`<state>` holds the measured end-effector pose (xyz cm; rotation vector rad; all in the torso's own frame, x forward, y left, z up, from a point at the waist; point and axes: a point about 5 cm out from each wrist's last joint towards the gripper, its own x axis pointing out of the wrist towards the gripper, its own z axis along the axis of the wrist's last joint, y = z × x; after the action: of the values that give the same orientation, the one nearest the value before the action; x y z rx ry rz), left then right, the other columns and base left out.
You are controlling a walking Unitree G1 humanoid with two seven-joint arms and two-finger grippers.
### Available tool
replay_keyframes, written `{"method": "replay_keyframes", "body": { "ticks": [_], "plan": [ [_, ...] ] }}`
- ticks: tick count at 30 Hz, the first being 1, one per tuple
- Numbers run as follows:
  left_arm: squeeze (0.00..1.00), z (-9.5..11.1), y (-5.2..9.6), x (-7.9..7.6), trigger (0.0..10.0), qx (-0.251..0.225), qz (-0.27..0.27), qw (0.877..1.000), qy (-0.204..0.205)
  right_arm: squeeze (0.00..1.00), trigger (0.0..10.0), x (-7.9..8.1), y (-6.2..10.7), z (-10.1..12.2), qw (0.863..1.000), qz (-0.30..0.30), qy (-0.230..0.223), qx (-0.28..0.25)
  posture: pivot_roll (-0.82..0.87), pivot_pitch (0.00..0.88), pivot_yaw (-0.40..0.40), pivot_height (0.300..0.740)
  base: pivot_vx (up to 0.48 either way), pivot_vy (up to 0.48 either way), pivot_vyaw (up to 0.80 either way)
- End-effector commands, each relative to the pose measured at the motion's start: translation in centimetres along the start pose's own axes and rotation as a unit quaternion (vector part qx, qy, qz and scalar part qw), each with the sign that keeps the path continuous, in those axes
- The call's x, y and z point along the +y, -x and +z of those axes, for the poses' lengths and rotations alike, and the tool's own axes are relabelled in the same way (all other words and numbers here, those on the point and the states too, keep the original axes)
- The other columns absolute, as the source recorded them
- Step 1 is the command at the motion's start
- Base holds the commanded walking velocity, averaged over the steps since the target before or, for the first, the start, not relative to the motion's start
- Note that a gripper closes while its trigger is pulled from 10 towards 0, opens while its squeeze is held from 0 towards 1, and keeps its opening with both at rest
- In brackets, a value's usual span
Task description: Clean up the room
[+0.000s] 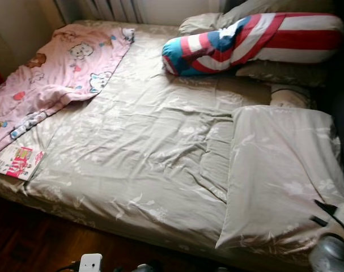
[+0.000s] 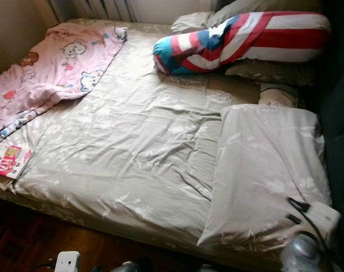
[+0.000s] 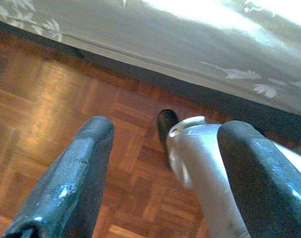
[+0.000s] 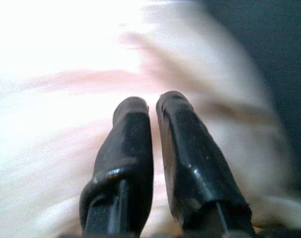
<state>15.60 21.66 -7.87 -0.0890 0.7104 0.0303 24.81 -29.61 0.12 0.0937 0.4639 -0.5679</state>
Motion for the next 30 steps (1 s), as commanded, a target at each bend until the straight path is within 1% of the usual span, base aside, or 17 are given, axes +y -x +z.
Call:
{"method": "replay_keyframes", "body": {
  "ticks": [1,2,3,5,8,9,10,11,12,13,14,15,19,23,28,30],
  "plan": [
    [0.00,-1.4,0.6,0.4,10.0,0.026,0.013,0.999,0.029,0.00,10.0,2.4,0.6,-1.4,0.994,0.097,0.043,0.016,-0.06,0.156,0.041,0.740,0.000,0.000,0.00],
    [0.00,-1.4,0.6,0.3,10.0,0.029,0.015,0.999,0.033,0.00,10.0,3.9,1.1,-2.2,0.984,0.150,0.089,0.021,-0.06,0.147,0.029,0.740,0.000,0.000,0.00],
    [0.00,-1.4,0.6,0.3,10.0,0.029,0.015,0.999,0.033,0.00,10.0,3.9,1.1,-2.2,0.984,0.150,0.089,0.021,-0.06,0.147,0.029,0.740,0.000,0.000,0.00],
    [0.00,-1.4,0.5,0.3,10.0,0.030,0.016,0.999,0.032,0.00,10.0,4.9,1.5,-2.8,0.976,0.180,0.116,0.025,-0.06,0.143,0.024,0.740,0.000,0.000,0.00],
    [0.00,-1.4,0.5,0.4,10.0,0.040,0.024,0.999,0.021,0.00,10.0,6.6,2.1,-3.7,0.969,0.213,0.120,0.037,-0.06,0.120,0.010,0.740,0.000,0.000,0.00],
    [0.00,-1.4,0.4,0.4,10.0,0.045,0.028,0.999,0.014,0.00,10.0,7.2,2.4,-4.2,0.964,0.227,0.130,0.046,-0.06,0.114,0.006,0.740,0.000,0.000,0.00],
    [0.00,-1.4,0.4,0.5,10.0,0.051,0.032,0.998,0.006,0.00,10.0,7.9,2.8,-4.9,0.956,0.244,0.149,0.062,-0.07,0.110,-0.001,0.740,0.000,0.000,0.00],
    [0.00,-1.5,0.4,0.5,10.0,0.055,0.036,0.998,0.003,0.00,10.0,8.3,3.0,-5.3,0.952,0.252,0.159,0.069,-0.07,0.104,-0.006,0.740,0.000,0.000,0.00],
    [0.00,-1.5,0.4,0.5,10.0,0.055,0.036,0.998,0.003,0.00,10.0,8.3,3.0,-5.3,0.952,0.252,0.159,0.069,-0.07,0.104,-0.006,0.740,0.000,0.000,0.00],
    [0.00,-1.5,0.4,0.6,10.0,0.061,0.043,0.997,-0.002,0.00,10.0,8.8,3.4,-5.9,0.941,0.271,0.185,0.076,-0.06,0.096,-0.013,0.740,0.000,0.000,0.00],
    [0.00,-1.6,0.4,0.7,10.0,0.068,0.050,0.996,-0.006,0.00,10.0,9.2,3.8,-6.5,0.935,0.281,0.196,0.088,-0.06,0.089,-0.015,0.740,0.000,0.000,0.00],
    [0.00,-1.6,0.4,0.8,10.0,0.074,0.057,0.996,-0.009,0.00,10.0,9.3,4.0,-7.0,0.933,0.284,0.197,0.100,-0.06,0.087,-0.015,0.740,0.000,0.000,0.00],
    [0.00,-1.7,0.3,0.7,10.0,0.085,0.057,0.995,-0.012,0.00,10.0,9.2,4.3,-7.7,0.929,0.281,0.209,0.118,-0.05,0.083,-0.011,0.740,0.000,0.000,0.00],
    [0.00,-1.9,0.3,0.6,10.0,0.097,0.056,0.994,-0.021,0.00,10.0,8.9,4.5,-8.5,0.931,0.268,0.207,0.137,-0.05,0.079,0.002,0.740,0.000,0.000,0.00],
    [0.00,-2.2,0.4,0.7,10.0,0.114,0.059,0.991,-0.024,0.00,10.0,7.9,5.5,-10.4,0.935,0.240,0.194,0.173,-0.05,0.065,0.019,0.740,0.000,0.000,0.00],
    [0.00,-2.3,0.4,0.7,10.0,0.117,0.059,0.991,-0.025,0.00,10.0,7.5,6.0,-11.3,0.936,0.235,0.185,0.187,-0.05,0.064,0.023,0.740,0.000,0.255,0.00]
  ]
}}
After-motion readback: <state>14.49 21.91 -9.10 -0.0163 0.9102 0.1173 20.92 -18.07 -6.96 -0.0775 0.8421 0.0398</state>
